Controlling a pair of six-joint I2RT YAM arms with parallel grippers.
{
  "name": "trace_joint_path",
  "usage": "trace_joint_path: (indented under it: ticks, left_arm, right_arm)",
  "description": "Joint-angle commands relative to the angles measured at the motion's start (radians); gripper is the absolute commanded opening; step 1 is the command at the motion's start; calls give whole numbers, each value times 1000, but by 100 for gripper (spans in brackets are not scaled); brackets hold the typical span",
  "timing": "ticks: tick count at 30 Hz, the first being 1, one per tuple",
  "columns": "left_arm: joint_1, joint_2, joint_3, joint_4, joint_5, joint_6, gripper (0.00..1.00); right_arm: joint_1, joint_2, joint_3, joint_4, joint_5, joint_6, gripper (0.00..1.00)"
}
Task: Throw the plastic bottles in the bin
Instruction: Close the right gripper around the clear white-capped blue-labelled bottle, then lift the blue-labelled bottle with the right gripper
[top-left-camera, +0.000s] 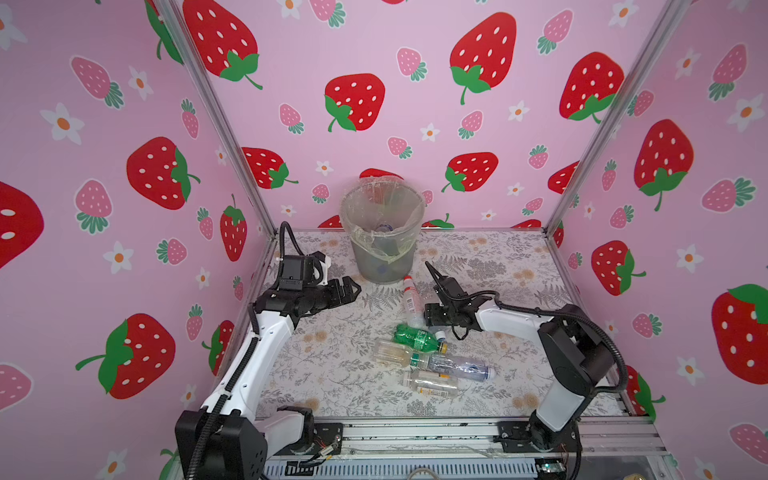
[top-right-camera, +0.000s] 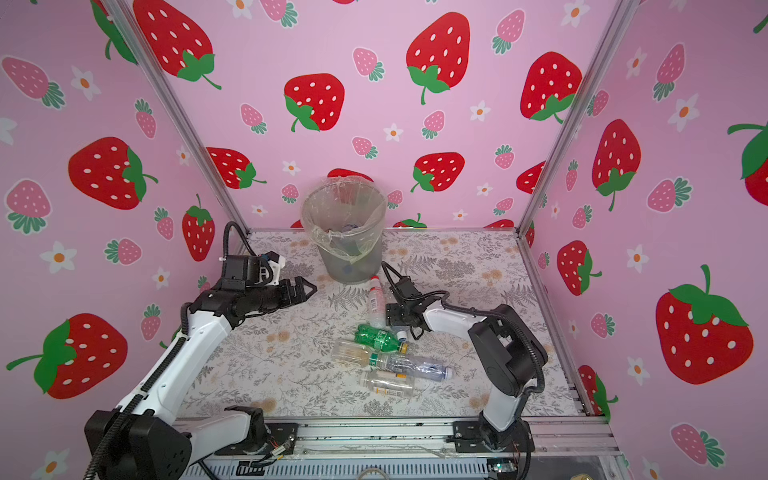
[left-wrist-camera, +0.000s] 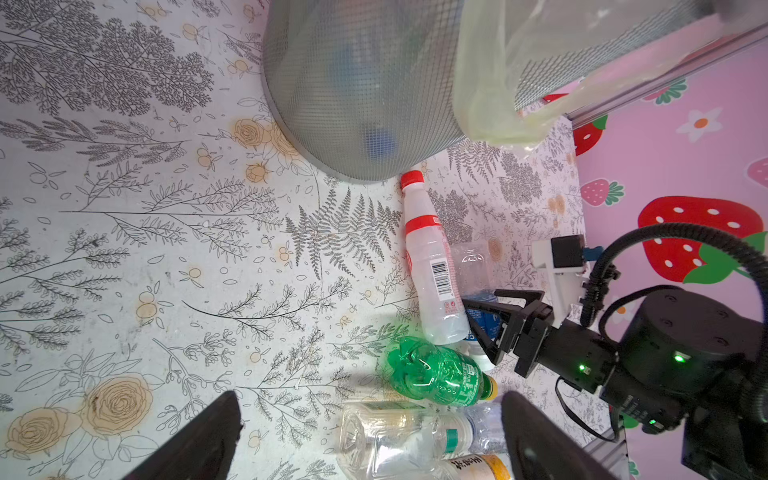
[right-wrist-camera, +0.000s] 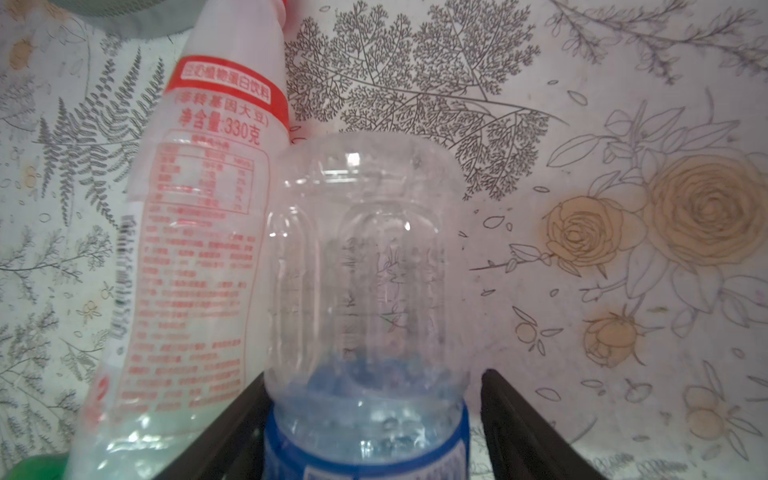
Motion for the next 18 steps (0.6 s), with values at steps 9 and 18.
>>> trace_joint_path:
  ticks: [9, 18]
  left_arm:
    - [20, 10, 8, -6, 26, 0, 99]
    - [27, 3, 6, -4, 8, -3, 99]
  right_arm:
    - [-4, -18, -7, -6, 24, 3, 57]
    - [-35, -159, -77, -9, 56, 15, 56]
